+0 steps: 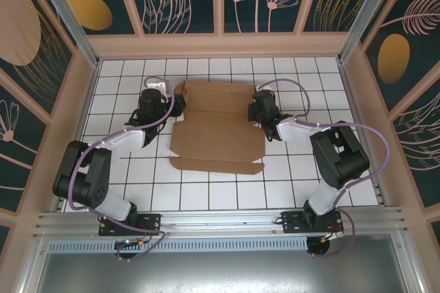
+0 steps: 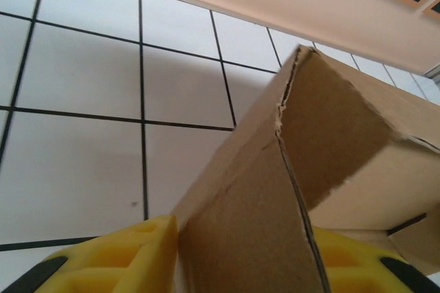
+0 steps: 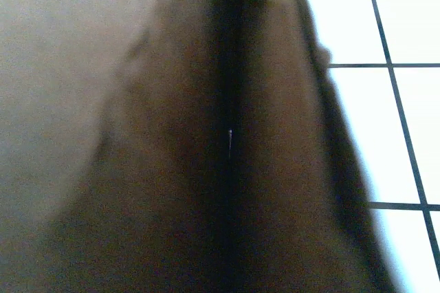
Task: Fold the paper box
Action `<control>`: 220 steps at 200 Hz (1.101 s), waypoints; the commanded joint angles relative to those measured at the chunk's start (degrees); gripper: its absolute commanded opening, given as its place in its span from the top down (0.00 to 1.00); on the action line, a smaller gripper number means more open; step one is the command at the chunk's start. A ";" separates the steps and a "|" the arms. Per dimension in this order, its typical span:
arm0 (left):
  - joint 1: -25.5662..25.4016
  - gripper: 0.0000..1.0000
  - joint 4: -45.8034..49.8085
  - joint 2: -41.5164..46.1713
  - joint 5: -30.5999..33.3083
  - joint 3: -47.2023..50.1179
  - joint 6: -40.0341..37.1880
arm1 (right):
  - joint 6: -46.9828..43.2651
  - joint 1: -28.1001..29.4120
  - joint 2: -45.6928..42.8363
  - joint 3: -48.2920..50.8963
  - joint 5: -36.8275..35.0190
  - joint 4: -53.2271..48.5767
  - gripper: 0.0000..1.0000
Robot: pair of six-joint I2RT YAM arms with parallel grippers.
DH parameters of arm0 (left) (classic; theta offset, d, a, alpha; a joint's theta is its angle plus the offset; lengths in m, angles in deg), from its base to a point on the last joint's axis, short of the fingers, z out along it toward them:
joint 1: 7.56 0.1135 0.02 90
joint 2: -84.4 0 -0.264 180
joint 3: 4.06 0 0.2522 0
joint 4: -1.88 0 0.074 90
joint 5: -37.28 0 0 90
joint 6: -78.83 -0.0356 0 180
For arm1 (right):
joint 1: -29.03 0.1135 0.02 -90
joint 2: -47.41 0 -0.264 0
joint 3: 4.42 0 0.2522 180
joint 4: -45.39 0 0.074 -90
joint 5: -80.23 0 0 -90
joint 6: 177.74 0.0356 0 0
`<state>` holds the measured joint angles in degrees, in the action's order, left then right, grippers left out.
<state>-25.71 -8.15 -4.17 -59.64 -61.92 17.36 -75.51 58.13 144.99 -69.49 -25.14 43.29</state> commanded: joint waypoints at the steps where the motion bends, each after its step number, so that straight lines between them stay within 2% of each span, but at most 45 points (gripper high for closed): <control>1: -0.96 0.60 -4.81 -1.78 -1.34 0.49 4.41 | 0.69 1.26 2.47 -0.16 1.67 -5.33 1.00; 27: -0.99 0.58 -4.59 -1.44 -0.60 0.41 3.81 | 0.19 1.14 2.12 -0.13 0.68 -6.11 1.00; 60: -0.71 0.52 1.82 5.55 2.51 0.59 -3.94 | -0.62 -0.34 -0.25 1.85 0.96 -5.94 1.00; 92: 0.57 0.42 8.10 13.43 5.35 -0.02 -8.82 | -1.07 -0.98 -1.15 2.55 1.59 -5.68 1.00; 121: 2.51 0.32 9.40 17.93 8.67 0.17 -11.14 | -1.04 -0.98 -1.03 2.67 2.28 -5.30 1.00; 133: 3.94 0.31 10.19 18.20 11.22 -0.18 -11.09 | -1.09 -0.98 -1.02 2.71 2.35 -5.33 1.00; 158: 7.15 0.33 15.53 15.95 20.60 -2.74 -9.04 | -1.40 -0.97 -1.31 2.97 2.39 -5.32 1.00; 190: 10.20 0.40 20.47 9.69 18.49 -5.69 -9.42 | -1.65 -1.07 -1.65 3.07 2.82 -5.40 1.00; 220: 10.65 0.42 20.56 6.33 11.40 -4.53 -9.20 | -1.76 -1.15 -1.56 2.80 3.21 -5.42 1.00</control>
<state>-15.31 9.18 4.15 -43.36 -66.20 8.38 -76.93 57.43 143.68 -68.27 -23.77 43.14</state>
